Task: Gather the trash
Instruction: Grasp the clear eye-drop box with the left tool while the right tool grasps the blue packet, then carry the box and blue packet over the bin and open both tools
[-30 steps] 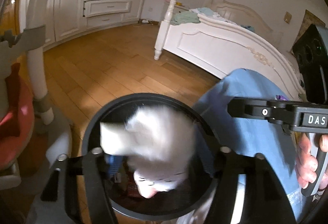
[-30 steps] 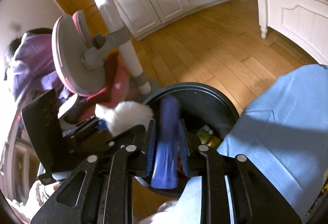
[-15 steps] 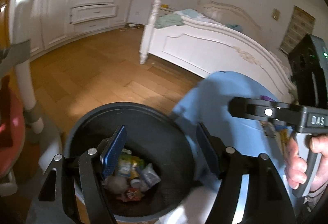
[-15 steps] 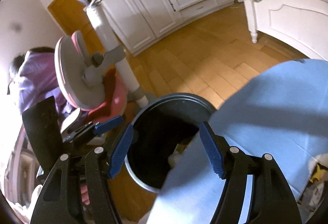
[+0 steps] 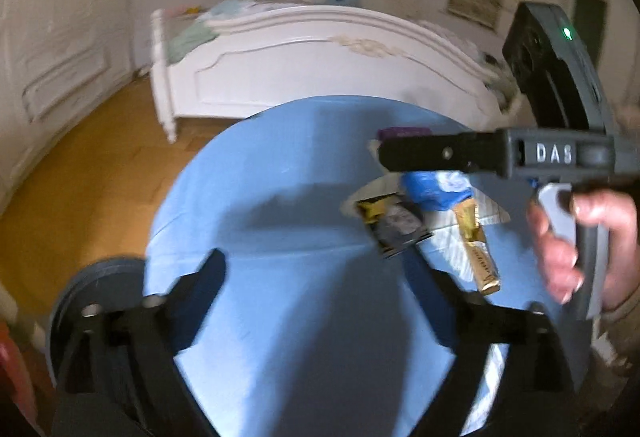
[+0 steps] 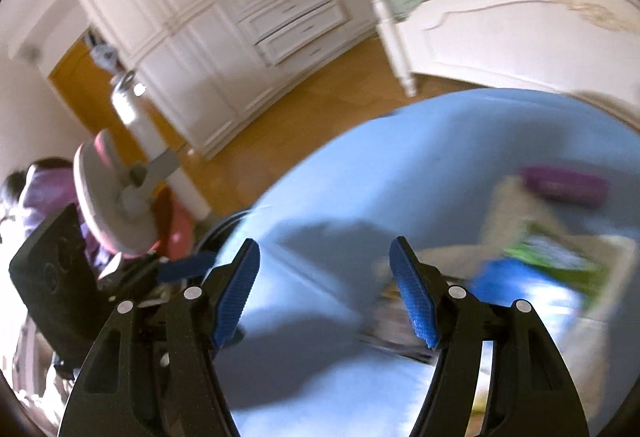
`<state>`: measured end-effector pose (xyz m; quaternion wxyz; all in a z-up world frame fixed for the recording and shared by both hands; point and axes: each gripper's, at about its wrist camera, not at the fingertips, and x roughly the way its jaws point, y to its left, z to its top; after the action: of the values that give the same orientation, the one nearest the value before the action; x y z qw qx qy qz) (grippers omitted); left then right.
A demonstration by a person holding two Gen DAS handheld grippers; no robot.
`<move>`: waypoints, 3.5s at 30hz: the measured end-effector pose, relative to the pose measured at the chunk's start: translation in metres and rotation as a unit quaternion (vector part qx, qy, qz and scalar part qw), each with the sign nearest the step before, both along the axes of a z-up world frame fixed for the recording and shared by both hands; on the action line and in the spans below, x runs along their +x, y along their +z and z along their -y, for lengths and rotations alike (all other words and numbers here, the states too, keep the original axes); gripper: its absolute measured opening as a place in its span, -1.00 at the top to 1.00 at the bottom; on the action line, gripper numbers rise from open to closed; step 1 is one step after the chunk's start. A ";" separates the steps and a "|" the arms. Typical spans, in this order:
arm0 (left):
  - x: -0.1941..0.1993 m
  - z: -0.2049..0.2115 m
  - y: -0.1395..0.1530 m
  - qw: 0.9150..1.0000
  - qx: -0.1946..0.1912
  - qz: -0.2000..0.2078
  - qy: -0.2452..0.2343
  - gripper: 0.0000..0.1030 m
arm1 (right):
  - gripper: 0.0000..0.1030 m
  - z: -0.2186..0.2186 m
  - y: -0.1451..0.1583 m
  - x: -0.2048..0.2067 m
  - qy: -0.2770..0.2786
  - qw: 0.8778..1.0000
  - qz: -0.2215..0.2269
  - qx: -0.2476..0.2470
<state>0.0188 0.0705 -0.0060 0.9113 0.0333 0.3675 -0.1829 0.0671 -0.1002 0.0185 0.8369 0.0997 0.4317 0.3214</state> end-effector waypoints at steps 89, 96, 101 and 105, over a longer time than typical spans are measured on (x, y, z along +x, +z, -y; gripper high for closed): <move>-0.078 -0.206 -0.021 0.965 -0.068 0.026 0.250 0.15 | 0.54 -0.241 -0.012 -0.055 0.157 0.986 -0.004 -0.057; -0.076 -0.218 -0.030 0.963 -0.079 0.014 0.257 0.15 | 0.54 -0.268 -0.028 -0.051 0.163 0.984 -0.018 -0.073; -0.073 -0.225 -0.039 0.963 -0.083 0.005 0.257 0.15 | 0.54 -0.277 -0.037 -0.050 0.164 0.983 -0.021 -0.082; -0.069 -0.226 -0.044 0.963 -0.081 -0.004 0.258 0.14 | 0.51 -0.279 -0.043 -0.046 0.161 0.983 -0.029 -0.085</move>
<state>-0.0505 0.2963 -0.0500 0.9258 -0.1370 0.3510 0.0296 0.0207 0.1784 -0.0241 0.7667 -0.0331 0.4918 0.4113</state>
